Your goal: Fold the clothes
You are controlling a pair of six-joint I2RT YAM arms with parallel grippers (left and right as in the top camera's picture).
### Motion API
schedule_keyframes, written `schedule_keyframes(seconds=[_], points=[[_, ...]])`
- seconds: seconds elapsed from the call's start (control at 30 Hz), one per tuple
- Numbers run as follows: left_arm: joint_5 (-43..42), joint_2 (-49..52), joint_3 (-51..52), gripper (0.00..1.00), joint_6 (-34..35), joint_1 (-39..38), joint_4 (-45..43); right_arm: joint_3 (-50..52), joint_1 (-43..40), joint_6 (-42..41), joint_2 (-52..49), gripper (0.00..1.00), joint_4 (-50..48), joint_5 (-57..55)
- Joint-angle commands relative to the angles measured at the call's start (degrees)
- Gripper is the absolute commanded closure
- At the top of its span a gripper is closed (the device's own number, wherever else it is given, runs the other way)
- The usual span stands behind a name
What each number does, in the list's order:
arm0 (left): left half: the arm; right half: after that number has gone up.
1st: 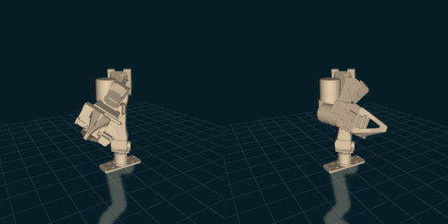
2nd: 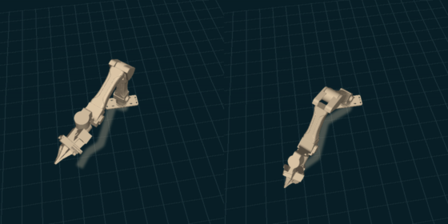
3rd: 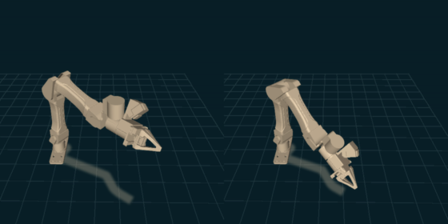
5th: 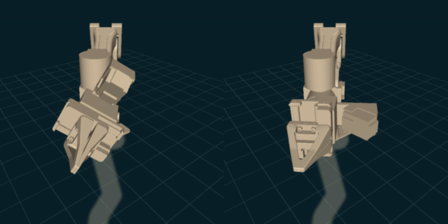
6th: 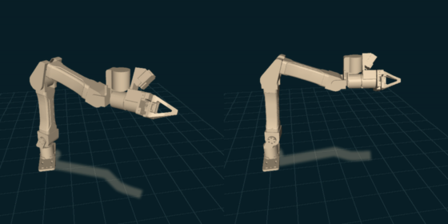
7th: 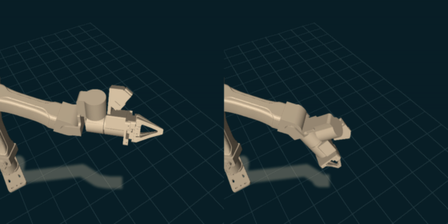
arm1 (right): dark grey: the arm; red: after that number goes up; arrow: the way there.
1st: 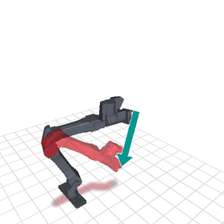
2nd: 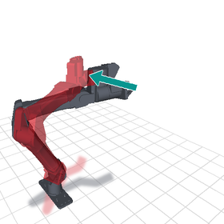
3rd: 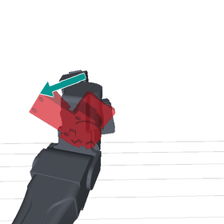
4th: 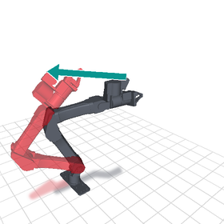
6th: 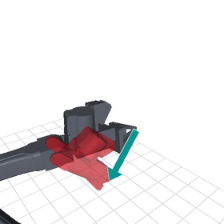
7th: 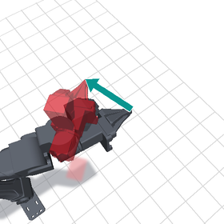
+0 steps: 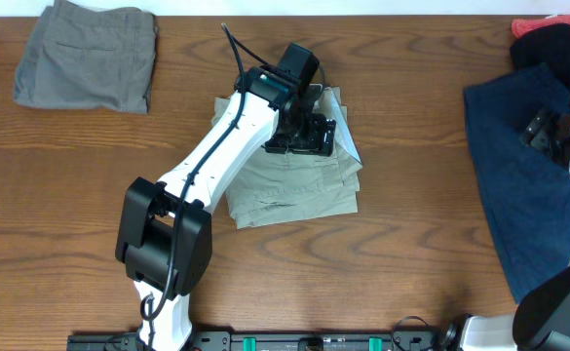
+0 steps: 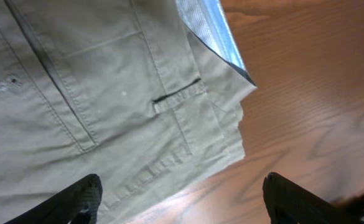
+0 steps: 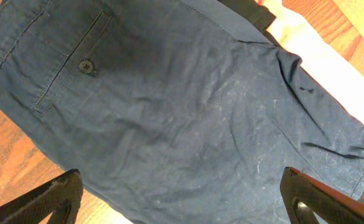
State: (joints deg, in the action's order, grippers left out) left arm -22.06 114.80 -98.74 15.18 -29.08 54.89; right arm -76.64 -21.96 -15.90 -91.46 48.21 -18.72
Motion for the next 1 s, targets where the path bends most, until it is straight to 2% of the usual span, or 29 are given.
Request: schedule_keyframes(seconds=[0.0,0.07,0.1,0.4,0.43,0.5,0.57,0.6,0.97], points=[[-1.9,-2.4,0.5,0.14,0.0,0.7,0.5,-0.2,-0.2,0.1,0.0,0.01,0.0,-0.7],[-1.9,-2.5,0.5,0.04,0.0,1.0,0.8,-0.2,-0.2,0.1,0.0,0.01,0.0,-0.7],[-1.9,-2.5,0.5,0.02,-0.1,1.1,1.0,-0.2,-0.2,0.1,0.0,0.01,0.0,-0.7],[-1.9,1.2,1.1,0.02,-0.1,-0.3,-1.2,-0.2,-0.2,0.1,0.0,0.01,0.0,-0.7],[-1.9,1.9,1.1,0.09,-0.1,-0.5,-2.0,-0.2,-0.2,0.1,0.0,0.01,0.0,-0.7],[-2.0,3.6,1.1,0.6,0.0,-0.9,-4.0,-0.2,-0.2,0.1,0.0,0.01,0.0,-0.7],[-2.0,5.1,1.1,0.91,0.0,-1.5,-5.5,-0.2,-0.2,0.1,0.0,0.01,0.0,-0.7],[-2.0,5.8,1.1,0.94,0.0,-1.8,-6.0,-0.2,-0.2,0.1,0.0,0.01,0.0,-0.7],[-1.9,12.0,1.1,0.94,0.2,-7.2,-10.2,-0.2,-0.2,0.1,0.0,0.01,0.0,-0.7]])
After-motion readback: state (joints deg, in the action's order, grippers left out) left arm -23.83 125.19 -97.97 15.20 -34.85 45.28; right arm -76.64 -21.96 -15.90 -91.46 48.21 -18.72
